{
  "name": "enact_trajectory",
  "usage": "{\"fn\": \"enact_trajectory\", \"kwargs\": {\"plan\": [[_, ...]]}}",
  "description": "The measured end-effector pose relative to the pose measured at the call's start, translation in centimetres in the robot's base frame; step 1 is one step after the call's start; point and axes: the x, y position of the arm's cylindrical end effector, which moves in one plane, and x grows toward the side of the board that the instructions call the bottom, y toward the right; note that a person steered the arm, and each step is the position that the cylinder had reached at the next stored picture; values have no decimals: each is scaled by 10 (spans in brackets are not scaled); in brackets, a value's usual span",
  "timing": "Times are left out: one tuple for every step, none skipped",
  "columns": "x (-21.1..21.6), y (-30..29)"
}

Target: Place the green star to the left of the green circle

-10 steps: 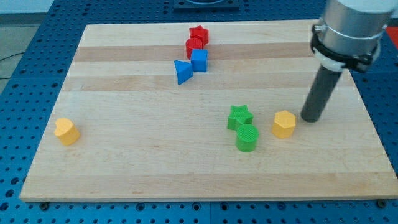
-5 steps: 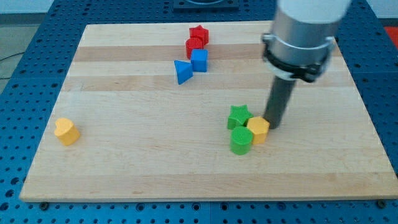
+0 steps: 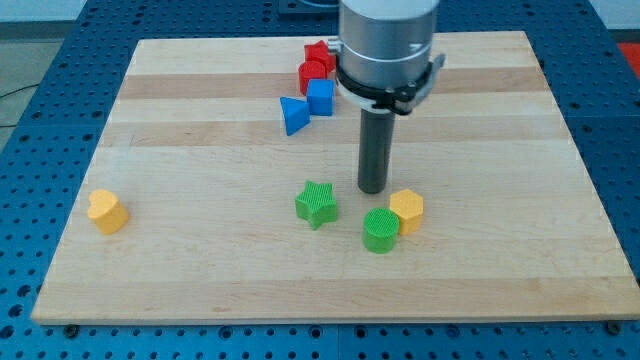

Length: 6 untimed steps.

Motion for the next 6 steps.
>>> {"fn": "enact_trajectory", "kwargs": {"plan": [[3, -48], [9, -101], [8, -87], [23, -61], [33, -93], [21, -122]]}}
